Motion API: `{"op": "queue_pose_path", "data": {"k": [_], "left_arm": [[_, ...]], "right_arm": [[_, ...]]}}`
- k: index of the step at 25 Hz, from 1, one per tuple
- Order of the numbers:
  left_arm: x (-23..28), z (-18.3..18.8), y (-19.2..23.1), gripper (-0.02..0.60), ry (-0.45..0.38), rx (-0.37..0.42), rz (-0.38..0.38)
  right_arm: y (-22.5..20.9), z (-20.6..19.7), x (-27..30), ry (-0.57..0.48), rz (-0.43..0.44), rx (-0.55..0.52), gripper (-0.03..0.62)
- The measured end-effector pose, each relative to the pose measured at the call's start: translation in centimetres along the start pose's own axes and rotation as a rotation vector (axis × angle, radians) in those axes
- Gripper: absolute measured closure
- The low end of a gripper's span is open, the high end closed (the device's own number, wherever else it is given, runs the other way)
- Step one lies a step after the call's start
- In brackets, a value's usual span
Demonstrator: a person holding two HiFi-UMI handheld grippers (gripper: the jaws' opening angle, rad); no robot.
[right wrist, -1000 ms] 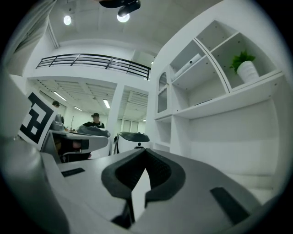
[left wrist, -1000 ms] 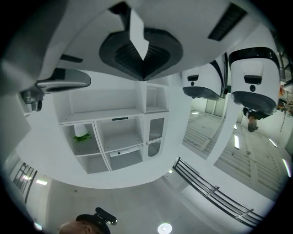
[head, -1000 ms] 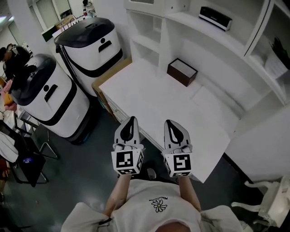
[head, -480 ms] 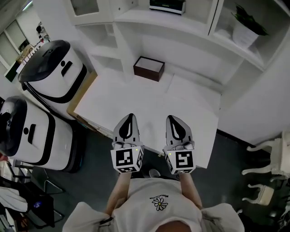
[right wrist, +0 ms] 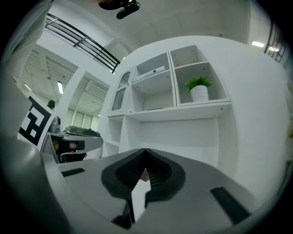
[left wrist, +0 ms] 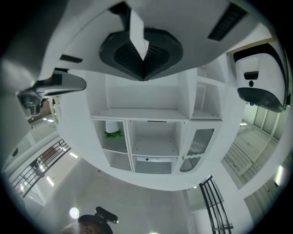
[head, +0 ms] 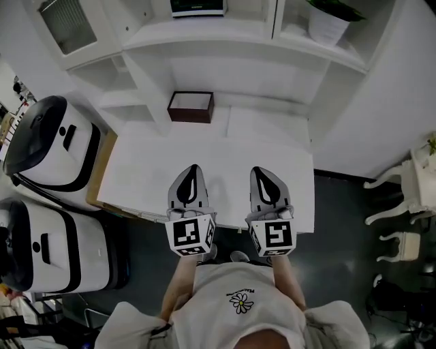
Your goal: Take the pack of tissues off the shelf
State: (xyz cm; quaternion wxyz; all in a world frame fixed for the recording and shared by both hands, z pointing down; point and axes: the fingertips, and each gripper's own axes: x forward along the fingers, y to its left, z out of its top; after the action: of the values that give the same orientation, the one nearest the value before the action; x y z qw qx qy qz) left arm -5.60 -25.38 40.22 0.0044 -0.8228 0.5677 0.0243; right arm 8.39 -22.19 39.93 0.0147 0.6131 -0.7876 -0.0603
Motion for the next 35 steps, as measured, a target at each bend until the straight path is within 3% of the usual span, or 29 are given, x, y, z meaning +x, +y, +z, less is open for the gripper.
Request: {"op": "queue_pose_path", "data": {"k": [13,19,22,27,29,31,35], "left_arm": [[2.2,-0.4,-0.2,0.581,0.019,0.006,-0.093],[2.2,-0.5,0.9,0.581,0.024,0.004,-0.081],[2.1,-0.1,1.2,0.581,0.011,0.012,-0.079],[1.8,0.1,1.9,0.581,0.001,0.022,-0.066],[1.7,0.1,2.3,0.581,-0.001,0.020,-0.055],[1.6,0.1,2.7,0.581,-0.003,0.017,-0.045],[1.5,0.1,3.2,0.581,-0.003,0.008,-0.037]], "right_arm": [[-1.1,-0.5,0.6,0.014,-0.107,0.057,0.591],[0.1,-1.5,1.4,0.046,-0.057,0.089,0.573],[1.2,-1.7,1.9,0.051,-0.019,0.088,0.440],[2.3,-2.6,2.7,0.050,0.032,0.180,0.166],[2.7,-3.3,3.1,0.070,0.049,0.211,0.089],[3.0,-4.0,3.3,0.096,0.064,0.240,0.037],[3.6,-4.5,3.4,0.111,0.076,0.282,0.013]]}}
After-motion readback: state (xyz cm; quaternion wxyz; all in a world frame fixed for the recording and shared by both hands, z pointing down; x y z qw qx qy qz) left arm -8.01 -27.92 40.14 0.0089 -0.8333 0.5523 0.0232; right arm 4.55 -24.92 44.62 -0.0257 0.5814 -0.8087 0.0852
